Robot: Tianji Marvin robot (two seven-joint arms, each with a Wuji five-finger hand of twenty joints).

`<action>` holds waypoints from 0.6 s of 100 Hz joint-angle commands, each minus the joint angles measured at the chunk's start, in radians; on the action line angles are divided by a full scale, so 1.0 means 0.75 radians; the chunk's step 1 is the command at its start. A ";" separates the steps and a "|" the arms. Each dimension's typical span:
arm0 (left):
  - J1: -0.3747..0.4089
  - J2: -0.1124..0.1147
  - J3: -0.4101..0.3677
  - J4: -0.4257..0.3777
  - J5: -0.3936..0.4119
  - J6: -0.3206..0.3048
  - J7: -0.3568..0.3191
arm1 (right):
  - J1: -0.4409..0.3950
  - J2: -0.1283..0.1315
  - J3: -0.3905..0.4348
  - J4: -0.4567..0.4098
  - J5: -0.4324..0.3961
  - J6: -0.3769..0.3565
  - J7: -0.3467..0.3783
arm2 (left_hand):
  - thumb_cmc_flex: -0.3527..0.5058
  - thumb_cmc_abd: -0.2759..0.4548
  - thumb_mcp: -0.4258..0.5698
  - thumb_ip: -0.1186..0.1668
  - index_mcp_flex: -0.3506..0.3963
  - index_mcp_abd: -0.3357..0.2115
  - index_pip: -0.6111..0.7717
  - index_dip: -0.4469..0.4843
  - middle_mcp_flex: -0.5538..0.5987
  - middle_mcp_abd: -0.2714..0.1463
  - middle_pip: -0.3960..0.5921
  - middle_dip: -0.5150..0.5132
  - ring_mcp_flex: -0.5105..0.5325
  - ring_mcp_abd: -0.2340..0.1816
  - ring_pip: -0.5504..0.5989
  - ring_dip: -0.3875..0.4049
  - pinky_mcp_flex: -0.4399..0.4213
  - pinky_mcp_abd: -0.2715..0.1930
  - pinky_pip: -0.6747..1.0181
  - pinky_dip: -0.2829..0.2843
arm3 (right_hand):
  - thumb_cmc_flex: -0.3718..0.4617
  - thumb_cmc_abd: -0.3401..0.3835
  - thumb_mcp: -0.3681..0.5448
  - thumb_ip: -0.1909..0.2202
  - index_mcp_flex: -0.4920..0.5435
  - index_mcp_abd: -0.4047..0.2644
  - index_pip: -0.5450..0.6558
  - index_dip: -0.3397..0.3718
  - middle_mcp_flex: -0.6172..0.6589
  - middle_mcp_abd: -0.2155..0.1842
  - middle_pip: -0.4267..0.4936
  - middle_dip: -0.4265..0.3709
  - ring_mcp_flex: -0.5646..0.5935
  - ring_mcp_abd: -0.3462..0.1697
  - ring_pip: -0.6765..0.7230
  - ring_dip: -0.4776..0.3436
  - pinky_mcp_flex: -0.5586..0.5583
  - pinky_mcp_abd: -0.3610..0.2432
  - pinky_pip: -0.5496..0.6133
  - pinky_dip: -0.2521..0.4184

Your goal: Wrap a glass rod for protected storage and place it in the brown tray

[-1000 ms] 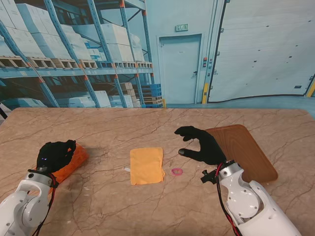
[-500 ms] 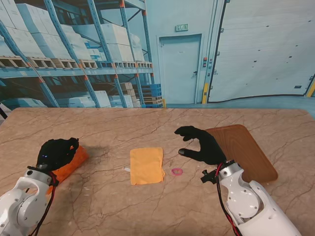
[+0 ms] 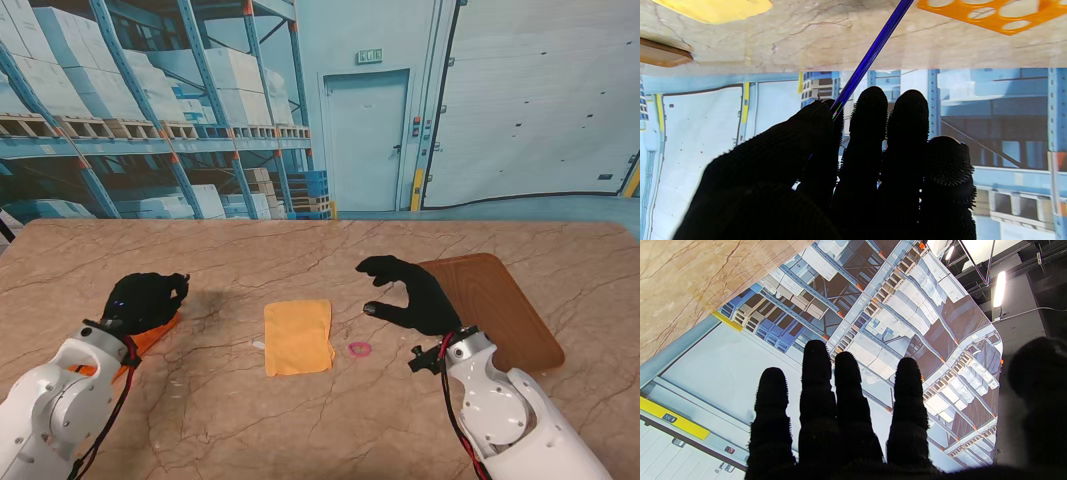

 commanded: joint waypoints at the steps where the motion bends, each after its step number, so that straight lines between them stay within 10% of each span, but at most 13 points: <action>1: -0.022 -0.006 0.027 -0.025 -0.012 0.007 -0.022 | -0.013 -0.007 0.002 -0.016 -0.002 -0.004 -0.008 | 0.016 -0.011 0.050 -0.005 0.017 -0.005 0.091 0.032 0.014 0.039 0.044 0.011 0.014 0.010 0.028 0.012 0.006 0.009 0.088 -0.017 | -0.019 0.035 0.000 0.033 0.007 0.000 -0.013 -0.001 0.013 0.003 0.014 0.001 0.002 -0.006 0.020 0.016 -0.005 -0.001 0.026 0.036; 60: -0.302 0.025 0.361 -0.036 -0.096 0.105 -0.406 | -0.034 -0.009 0.019 -0.040 0.001 -0.001 -0.017 | 0.020 0.004 0.041 -0.008 -0.010 0.019 0.104 0.040 -0.004 0.038 0.068 0.021 0.012 -0.008 0.046 0.009 0.016 -0.008 0.102 -0.038 | -0.020 0.036 -0.001 0.033 0.007 0.001 -0.014 -0.001 0.013 0.002 0.013 0.001 0.001 -0.007 0.019 0.016 -0.005 0.000 0.026 0.036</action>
